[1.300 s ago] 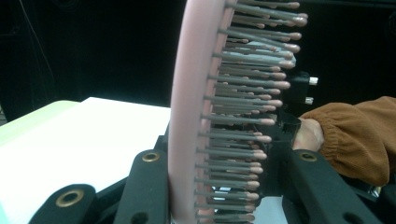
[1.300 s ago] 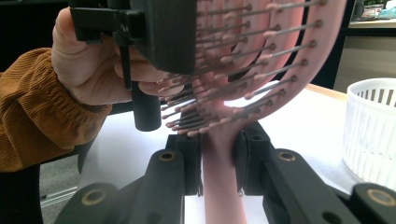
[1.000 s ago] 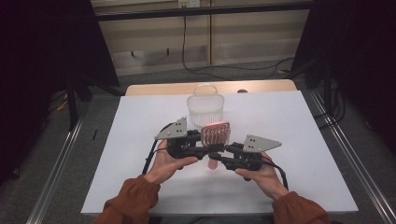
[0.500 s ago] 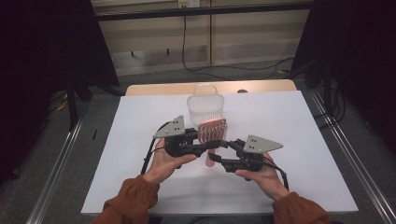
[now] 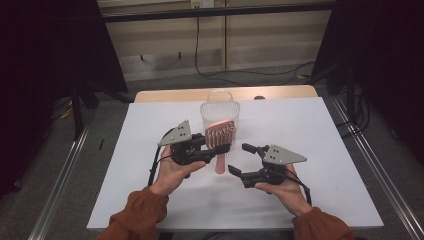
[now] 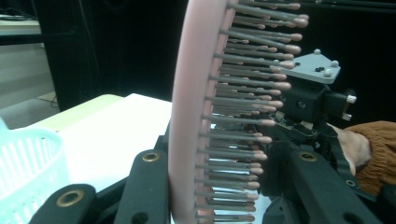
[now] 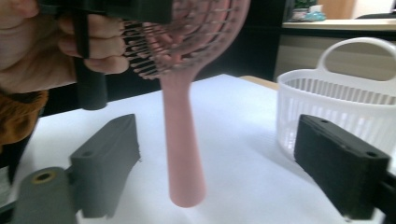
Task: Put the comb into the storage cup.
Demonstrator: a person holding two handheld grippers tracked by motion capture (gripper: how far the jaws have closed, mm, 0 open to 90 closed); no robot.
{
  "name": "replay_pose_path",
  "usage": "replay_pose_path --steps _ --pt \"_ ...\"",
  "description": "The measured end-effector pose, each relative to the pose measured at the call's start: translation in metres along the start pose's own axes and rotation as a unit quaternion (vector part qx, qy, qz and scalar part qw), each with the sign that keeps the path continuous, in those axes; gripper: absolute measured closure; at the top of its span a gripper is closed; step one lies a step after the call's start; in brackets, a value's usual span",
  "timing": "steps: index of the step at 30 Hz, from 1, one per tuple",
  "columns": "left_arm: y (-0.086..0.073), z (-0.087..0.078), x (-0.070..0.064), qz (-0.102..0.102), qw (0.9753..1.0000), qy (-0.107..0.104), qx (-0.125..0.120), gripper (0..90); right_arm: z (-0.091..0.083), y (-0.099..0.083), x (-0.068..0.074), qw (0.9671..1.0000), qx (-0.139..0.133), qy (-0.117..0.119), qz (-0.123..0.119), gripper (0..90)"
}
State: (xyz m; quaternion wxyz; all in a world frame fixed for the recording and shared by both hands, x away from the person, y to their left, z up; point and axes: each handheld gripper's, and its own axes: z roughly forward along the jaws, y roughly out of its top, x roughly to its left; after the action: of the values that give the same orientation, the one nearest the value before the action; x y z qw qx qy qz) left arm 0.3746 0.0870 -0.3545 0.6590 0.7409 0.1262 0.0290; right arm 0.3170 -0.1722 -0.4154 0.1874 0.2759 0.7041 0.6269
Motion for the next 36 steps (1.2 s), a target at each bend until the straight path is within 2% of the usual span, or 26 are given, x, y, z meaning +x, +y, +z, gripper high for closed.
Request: replay_pose_path --steps 6,10,19,22,28,30,32,33,34,36 --pt "0.001 -0.004 0.002 -0.002 0.9999 0.015 0.0 64.0 -0.005 -0.001 -0.003 0.9993 -0.004 -0.038 -0.001 5.1" --pt "0.001 -0.007 0.003 -0.004 0.9996 0.029 0.002 64.0 -0.009 -0.002 -0.005 0.9983 -0.009 -0.057 -0.003 4.1" --pt "0.003 -0.012 0.005 -0.007 0.9992 0.038 -0.007 64.0 -0.018 -0.002 -0.008 0.9951 -0.014 -0.097 -0.011 4.4" --pt "0.004 -0.014 0.006 -0.006 0.999 0.042 -0.008 64.0 -0.022 -0.002 -0.009 0.9943 -0.013 -0.106 -0.005 4.9" --pt "0.006 -0.018 0.006 -0.005 0.9989 0.046 -0.008 64.0 -0.029 -0.001 -0.012 0.9905 -0.024 -0.135 -0.001 4.5" --pt "0.006 -0.019 0.006 -0.004 0.9988 0.049 -0.009 64.0 -0.033 -0.002 -0.013 0.9877 -0.032 -0.153 0.006 3.9" --pt "0.007 -0.02 0.008 -0.01 0.9988 0.045 -0.016 64.0 -0.037 -0.003 -0.014 0.987 -0.031 -0.157 0.009 4.0" --pt "0.007 -0.021 0.008 -0.014 0.9986 0.045 -0.022 64.0 -0.039 -0.003 -0.015 0.9855 -0.03 -0.167 0.007 3.2" --pt "0.008 -0.023 0.009 -0.009 0.9983 0.053 -0.02 64.0 -0.041 -0.004 -0.015 0.9841 -0.029 -0.175 0.004 2.7" --pt "0.008 -0.025 0.01 -0.008 0.9983 0.055 -0.019 64.0 -0.044 -0.003 -0.016 0.9832 -0.029 -0.18 0.01 2.9"
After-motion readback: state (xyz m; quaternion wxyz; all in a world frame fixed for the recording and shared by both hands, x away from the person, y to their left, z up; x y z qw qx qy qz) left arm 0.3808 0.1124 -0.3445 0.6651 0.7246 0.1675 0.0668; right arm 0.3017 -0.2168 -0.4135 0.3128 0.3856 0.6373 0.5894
